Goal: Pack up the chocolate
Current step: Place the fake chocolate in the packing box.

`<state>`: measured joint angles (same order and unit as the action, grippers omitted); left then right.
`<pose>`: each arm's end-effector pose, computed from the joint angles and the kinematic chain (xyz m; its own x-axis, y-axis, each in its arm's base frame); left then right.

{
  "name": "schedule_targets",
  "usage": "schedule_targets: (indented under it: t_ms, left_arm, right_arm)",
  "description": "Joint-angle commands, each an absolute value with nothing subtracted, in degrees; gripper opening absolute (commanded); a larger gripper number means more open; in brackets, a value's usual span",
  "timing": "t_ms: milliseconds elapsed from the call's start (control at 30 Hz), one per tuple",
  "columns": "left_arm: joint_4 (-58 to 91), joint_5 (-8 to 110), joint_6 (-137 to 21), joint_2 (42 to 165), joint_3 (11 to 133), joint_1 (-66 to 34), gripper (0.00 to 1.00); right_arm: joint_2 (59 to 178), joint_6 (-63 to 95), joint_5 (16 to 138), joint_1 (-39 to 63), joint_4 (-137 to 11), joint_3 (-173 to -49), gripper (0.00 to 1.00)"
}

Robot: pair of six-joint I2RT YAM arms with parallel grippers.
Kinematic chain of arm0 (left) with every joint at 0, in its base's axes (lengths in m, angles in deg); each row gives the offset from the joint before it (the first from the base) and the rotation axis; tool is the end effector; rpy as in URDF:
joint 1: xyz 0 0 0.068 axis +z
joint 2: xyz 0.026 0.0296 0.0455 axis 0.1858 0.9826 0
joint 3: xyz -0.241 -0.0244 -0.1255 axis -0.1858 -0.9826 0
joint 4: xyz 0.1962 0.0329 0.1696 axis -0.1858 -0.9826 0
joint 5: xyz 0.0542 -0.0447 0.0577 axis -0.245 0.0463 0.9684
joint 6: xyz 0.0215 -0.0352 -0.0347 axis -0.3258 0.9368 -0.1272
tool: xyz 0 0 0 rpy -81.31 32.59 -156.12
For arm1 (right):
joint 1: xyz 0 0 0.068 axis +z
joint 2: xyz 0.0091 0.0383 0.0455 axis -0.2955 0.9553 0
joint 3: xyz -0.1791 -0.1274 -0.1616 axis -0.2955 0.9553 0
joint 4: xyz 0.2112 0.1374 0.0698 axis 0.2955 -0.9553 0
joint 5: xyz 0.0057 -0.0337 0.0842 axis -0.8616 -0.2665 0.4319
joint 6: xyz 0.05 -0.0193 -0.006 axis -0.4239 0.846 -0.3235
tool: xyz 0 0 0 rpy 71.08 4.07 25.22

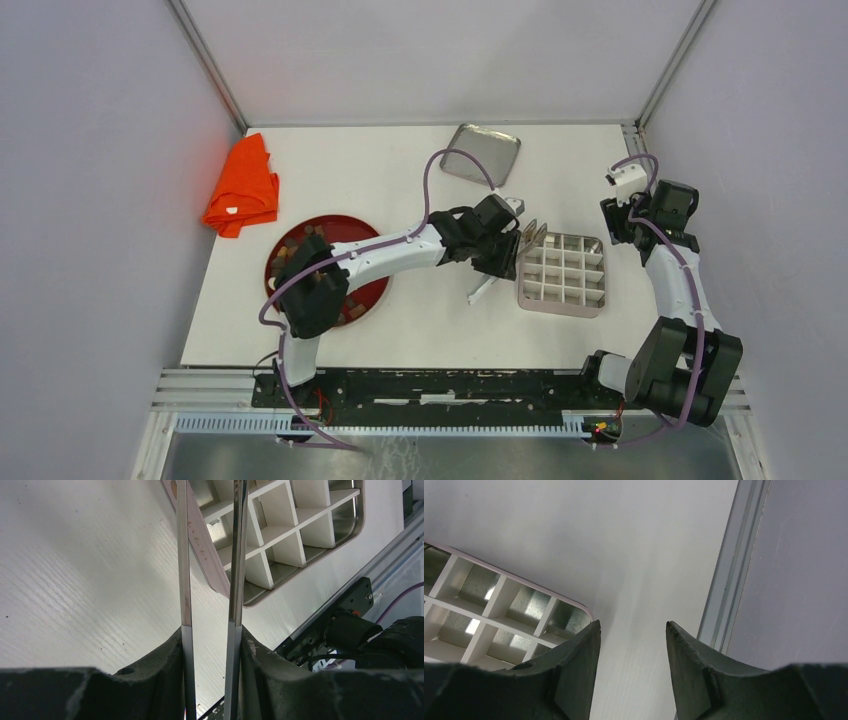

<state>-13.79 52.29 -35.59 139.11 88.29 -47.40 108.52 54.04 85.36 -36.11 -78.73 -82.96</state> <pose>0.2251 -0.3698 0.2389 -0.8308 0.2845 -0.4784 0.5060 0.7441 -0.4361 0.2537 -0.0763 0.2518 -0.5740 -0.3284 -0.7501 -0.2230 0.9441 -0.2427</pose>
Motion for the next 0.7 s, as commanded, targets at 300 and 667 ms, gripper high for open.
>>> schedule_targets:
  t_ms: [300, 667]
  left_arm:
    - [-13.8, 53.9, -38.9, 141.2, 93.9, -47.8, 0.25]
    - [-14.8, 55.0, -39.1, 141.3, 94.4, -47.9, 0.34]
  right_arm:
    - [108.0, 54.5, 87.0, -36.4, -77.6, -83.1, 0.57]
    - [108.0, 54.5, 87.7, -36.4, -77.8, -83.2, 0.57]
